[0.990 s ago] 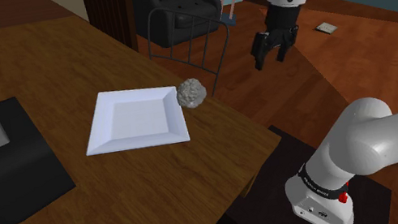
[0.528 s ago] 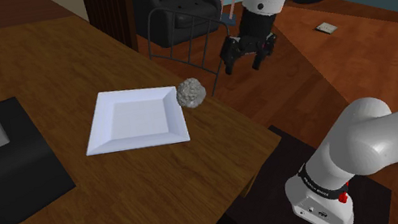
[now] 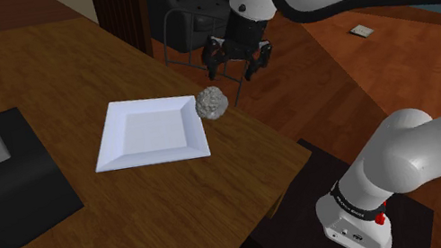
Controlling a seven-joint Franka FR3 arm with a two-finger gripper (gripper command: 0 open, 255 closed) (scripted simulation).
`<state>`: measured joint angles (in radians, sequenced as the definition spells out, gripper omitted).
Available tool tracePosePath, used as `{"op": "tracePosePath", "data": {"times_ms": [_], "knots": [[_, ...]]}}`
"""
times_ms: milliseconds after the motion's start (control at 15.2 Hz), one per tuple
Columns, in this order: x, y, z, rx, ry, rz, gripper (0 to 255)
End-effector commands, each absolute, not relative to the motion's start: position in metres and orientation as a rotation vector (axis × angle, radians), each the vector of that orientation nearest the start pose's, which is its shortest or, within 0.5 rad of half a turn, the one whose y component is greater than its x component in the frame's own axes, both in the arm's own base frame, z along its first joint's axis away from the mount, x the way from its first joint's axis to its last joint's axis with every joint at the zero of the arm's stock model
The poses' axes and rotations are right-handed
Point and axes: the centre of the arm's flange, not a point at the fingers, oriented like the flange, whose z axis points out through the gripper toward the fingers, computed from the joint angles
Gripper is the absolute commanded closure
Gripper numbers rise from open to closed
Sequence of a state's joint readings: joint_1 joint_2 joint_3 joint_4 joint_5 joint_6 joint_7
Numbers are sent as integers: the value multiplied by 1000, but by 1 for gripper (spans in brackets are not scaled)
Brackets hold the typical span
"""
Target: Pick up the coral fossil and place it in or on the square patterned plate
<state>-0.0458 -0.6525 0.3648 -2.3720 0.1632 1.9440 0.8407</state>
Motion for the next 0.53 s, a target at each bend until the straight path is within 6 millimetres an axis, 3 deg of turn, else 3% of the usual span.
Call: {"op": "tracePosePath", "data": {"times_ms": [0, 462], "knots": [[371, 174, 556, -2888, 999, -359, 0], [383, 181, 526, -2873, 1021, -377, 0]]}}
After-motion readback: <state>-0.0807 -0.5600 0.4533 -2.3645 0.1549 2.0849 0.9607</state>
